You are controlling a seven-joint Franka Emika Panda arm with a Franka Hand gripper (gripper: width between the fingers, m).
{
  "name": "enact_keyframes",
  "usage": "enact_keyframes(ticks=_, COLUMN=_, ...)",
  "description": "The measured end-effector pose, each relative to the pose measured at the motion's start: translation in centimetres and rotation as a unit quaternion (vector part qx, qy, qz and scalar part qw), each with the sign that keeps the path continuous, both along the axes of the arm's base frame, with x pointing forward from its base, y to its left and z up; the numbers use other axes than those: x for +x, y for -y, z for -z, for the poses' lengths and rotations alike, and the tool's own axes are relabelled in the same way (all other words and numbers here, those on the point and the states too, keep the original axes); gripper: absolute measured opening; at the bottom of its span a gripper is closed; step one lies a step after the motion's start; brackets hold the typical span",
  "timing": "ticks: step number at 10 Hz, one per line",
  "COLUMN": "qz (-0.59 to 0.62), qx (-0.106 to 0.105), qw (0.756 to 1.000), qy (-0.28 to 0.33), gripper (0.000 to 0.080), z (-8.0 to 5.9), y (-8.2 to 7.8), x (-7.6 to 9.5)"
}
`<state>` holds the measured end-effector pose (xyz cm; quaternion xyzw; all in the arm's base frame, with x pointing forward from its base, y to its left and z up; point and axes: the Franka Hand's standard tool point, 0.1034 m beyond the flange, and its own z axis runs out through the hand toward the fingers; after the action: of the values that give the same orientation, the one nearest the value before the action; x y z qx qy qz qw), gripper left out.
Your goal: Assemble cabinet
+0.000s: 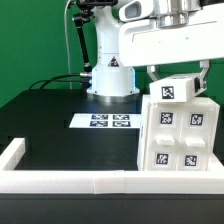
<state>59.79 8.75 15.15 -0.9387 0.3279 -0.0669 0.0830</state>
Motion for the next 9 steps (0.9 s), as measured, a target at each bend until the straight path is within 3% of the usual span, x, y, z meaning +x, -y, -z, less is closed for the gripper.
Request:
enact_keyframes(ticks=6, qz=0.159, qx=0.047, qw=0.986, qy=-0.009, gripper=0.0543, z=0.08, y=0.18, x=0.02)
enact_keyframes(ticks=9, qz=0.345, qx=0.098, qw=0.933, qy=-0.037, gripper=0.0543, z=0.07, y=0.13, x=-0.33)
